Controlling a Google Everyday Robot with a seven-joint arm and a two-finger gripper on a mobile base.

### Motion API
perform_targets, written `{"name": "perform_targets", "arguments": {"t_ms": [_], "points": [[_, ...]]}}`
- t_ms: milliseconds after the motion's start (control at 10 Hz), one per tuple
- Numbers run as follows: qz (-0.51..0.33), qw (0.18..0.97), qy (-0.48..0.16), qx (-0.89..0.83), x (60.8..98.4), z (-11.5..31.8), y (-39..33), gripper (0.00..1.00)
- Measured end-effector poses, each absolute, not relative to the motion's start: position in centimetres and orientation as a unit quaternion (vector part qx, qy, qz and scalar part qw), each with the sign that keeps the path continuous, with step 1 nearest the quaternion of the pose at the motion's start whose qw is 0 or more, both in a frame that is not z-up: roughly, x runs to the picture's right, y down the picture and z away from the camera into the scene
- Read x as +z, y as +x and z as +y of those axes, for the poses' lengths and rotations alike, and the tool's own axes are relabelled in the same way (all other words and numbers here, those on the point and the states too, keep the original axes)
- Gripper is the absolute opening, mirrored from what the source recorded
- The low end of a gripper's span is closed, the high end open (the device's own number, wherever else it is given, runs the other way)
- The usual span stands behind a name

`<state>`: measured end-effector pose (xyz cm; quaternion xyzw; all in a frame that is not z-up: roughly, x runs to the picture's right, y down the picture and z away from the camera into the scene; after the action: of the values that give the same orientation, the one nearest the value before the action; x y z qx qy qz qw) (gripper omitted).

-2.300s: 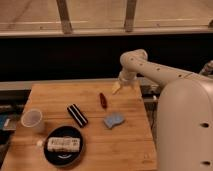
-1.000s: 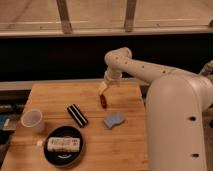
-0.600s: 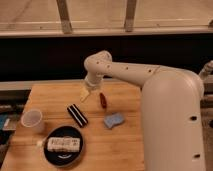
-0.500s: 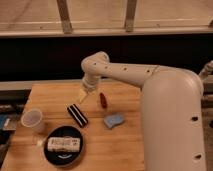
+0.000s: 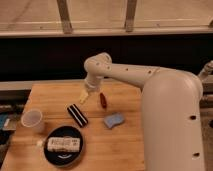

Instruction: Place the eraser on the white sponge

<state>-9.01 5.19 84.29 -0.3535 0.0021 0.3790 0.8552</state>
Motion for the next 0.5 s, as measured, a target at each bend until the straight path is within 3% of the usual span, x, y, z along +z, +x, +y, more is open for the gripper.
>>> {"name": "perform_targets", "arguments": {"t_ms": [500], "points": [[0.031, 0.877, -0.370, 0.305, 86.4, 7.3, -15.1, 0.74]]}}
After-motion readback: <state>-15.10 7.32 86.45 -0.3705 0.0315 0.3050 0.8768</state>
